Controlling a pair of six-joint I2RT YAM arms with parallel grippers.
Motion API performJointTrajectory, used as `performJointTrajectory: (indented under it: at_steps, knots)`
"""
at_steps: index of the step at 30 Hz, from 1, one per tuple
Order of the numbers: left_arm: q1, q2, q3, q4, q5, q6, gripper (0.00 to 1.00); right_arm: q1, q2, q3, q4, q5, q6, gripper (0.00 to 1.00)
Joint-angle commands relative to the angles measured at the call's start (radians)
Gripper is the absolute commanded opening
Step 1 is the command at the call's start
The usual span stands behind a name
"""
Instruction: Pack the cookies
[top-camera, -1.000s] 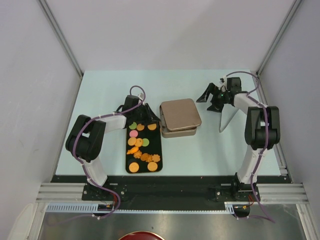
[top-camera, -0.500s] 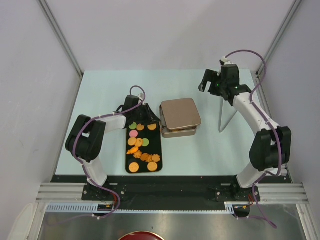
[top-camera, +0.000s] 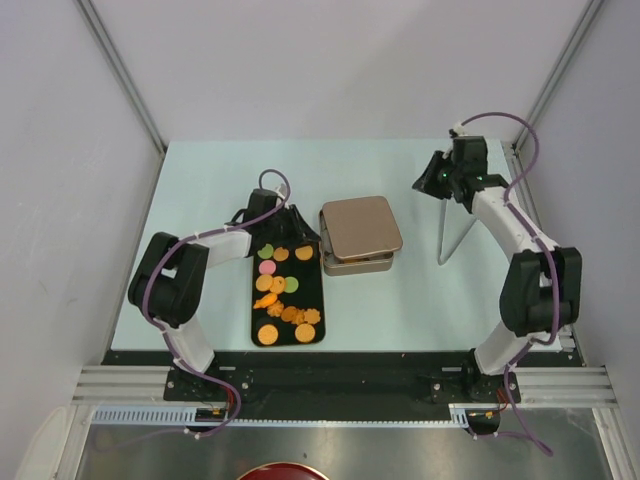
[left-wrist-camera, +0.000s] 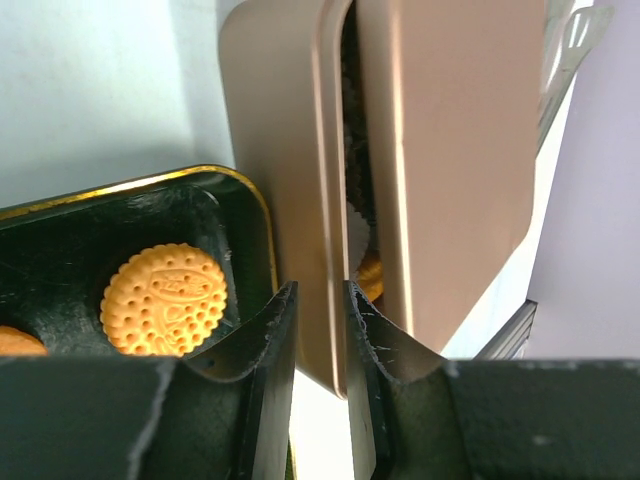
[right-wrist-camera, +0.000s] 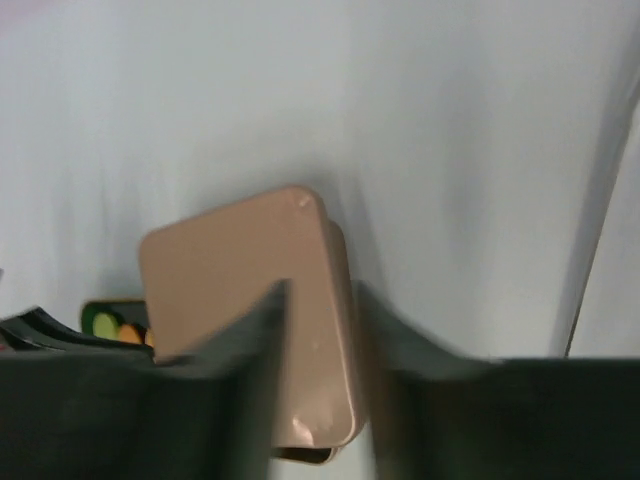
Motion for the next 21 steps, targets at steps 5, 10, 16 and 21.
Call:
performJointTrajectory:
  at_steps: [5, 10, 16, 21]
  knots:
    - [-0.011, -0.061, -0.003, 0.008, -0.034, 0.018, 0.29, 0.055, 0.196, 0.129, -0.161, 0.102, -0.089, 0.00]
    - [-0.017, -0.051, 0.019, -0.044, -0.080, 0.039, 0.27, 0.076, 0.319, 0.226, -0.250, 0.159, -0.095, 0.00]
    - [-0.027, -0.018, 0.032, -0.066, -0.099, 0.041, 0.24, 0.122, 0.405, 0.299, -0.273, 0.190, -0.118, 0.00]
    - [-0.031, 0.001, 0.048, -0.075, -0.093, 0.042, 0.24, 0.154, 0.440, 0.324, -0.288, 0.182, -0.132, 0.00]
